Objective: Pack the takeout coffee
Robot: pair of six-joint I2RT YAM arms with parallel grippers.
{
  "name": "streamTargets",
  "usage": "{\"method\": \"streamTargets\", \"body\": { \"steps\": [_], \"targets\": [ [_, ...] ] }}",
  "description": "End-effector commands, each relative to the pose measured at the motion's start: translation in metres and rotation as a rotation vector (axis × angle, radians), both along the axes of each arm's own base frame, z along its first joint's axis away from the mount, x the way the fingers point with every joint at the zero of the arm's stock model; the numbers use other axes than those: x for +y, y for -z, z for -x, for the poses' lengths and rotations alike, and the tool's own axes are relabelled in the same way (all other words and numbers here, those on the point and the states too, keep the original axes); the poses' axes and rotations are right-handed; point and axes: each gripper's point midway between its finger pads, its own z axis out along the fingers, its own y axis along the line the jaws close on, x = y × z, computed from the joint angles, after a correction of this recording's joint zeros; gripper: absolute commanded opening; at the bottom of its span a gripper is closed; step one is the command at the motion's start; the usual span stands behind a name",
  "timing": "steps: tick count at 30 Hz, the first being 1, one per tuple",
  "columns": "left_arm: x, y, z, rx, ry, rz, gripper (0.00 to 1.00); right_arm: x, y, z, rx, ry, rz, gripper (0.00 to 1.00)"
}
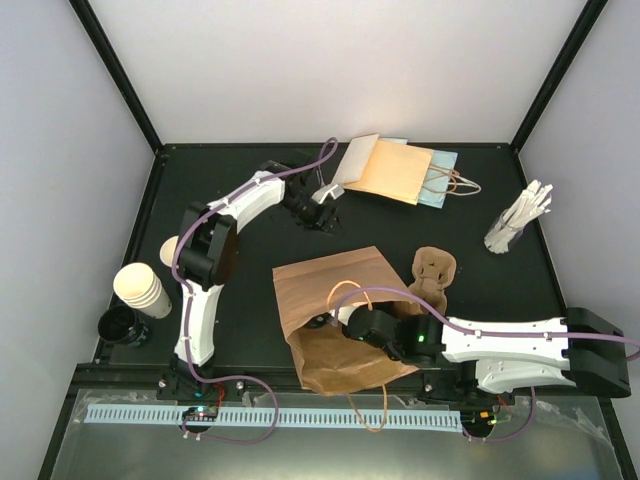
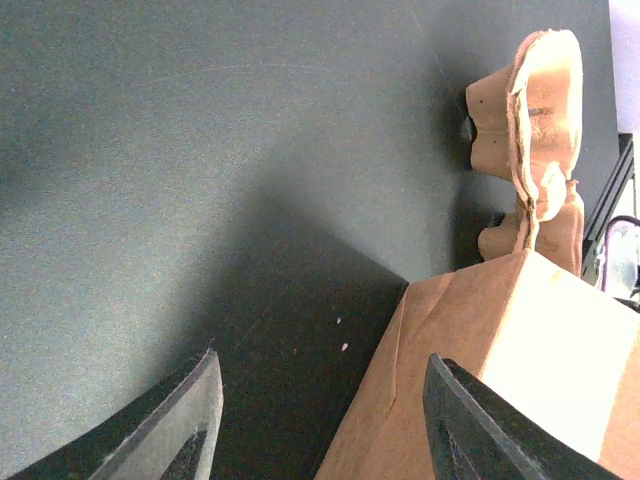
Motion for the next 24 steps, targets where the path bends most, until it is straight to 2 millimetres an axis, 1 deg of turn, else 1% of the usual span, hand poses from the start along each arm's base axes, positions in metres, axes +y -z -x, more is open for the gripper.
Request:
{"method": "streamTargets", "body": {
  "steps": [1,12,24],
  "targets": [
    [-0.0067,0.0012,0.0076,0.004,0.041,0.026,0.56,-0.0009,0.0108,0.0021,0.041,0.012,-0.014,0.41],
    [-0.0102,-0.0017,0.0116,0.005,0.053,0.032,0.54,-0.0041,0.0109,0.001,0.051,0.036,-0.015,0.41],
    [-0.0121,0.0007,0.0157,0.012,0.065,0.029,0.52,-0.0062,0.0143,0.0006,0.063,0.049,-0.013,0.41]
  ]
}}
